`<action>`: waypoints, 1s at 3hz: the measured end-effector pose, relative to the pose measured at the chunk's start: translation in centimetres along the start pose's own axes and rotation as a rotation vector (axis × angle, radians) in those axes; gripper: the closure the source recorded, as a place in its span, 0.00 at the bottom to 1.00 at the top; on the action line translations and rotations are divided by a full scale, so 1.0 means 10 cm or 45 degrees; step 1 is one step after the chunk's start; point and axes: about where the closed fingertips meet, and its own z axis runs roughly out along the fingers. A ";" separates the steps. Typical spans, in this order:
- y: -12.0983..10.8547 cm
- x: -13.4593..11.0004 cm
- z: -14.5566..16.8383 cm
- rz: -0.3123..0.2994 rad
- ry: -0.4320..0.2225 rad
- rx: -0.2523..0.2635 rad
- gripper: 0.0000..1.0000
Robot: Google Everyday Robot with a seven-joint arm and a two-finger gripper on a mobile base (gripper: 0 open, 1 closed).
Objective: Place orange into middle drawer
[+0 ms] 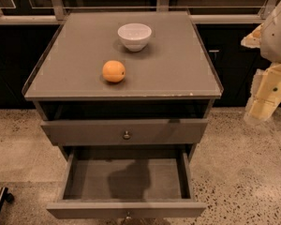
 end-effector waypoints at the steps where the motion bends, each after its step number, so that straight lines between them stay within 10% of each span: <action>1: 0.00 0.00 0.00 0.000 0.000 0.000 0.00; 3: -0.30 -0.25 0.28 -0.046 -0.182 -0.020 0.00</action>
Offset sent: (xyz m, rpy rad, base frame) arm 0.0256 0.0066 -0.0091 0.0733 -0.0159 0.0313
